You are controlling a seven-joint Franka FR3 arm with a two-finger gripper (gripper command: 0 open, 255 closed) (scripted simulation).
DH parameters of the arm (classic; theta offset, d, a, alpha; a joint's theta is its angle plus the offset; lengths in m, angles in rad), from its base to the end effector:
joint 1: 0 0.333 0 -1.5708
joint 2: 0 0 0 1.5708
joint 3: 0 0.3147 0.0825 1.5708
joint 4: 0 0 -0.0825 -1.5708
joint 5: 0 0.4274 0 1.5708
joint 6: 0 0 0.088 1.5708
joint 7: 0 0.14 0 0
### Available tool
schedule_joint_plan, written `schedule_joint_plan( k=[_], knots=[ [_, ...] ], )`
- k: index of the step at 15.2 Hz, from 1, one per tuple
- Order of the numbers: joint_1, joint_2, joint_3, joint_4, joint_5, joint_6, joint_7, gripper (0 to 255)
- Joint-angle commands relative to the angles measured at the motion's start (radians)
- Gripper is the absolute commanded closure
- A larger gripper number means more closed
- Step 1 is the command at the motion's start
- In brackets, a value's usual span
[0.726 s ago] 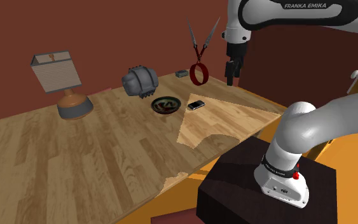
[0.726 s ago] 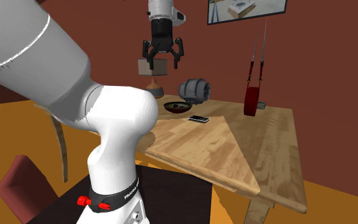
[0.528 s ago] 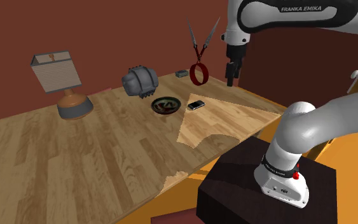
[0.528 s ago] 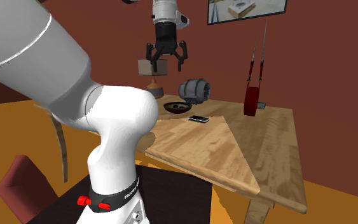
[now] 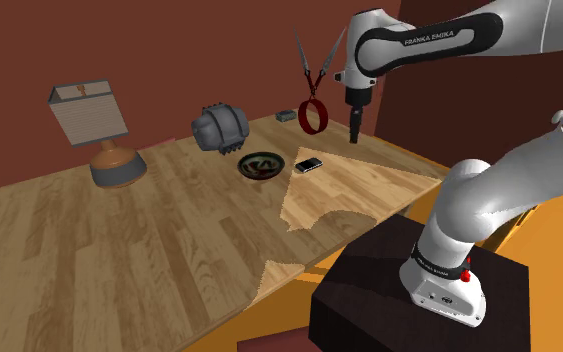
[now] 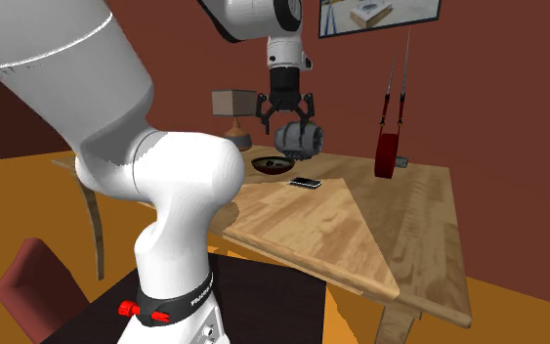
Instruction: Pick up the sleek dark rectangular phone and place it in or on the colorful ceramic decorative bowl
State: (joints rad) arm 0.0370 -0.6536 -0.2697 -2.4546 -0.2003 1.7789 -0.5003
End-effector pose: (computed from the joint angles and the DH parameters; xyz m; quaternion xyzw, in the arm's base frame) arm 0.3826 -0.1154 0.4636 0.9827 0.1837 -0.0223 0.0093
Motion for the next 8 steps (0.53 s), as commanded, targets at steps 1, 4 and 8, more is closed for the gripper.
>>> schedule_joint_plan(
  k=[1,4,8],
  knots=[
    [0.018,0.057,-0.046,0.000,-0.013,0.069,-0.088,0],
    [0.049,0.160,-0.113,0.021,-0.017,0.163,-0.217,0],
    [0.097,0.315,-0.195,0.070,0.015,0.279,-0.401,0]
  ],
)
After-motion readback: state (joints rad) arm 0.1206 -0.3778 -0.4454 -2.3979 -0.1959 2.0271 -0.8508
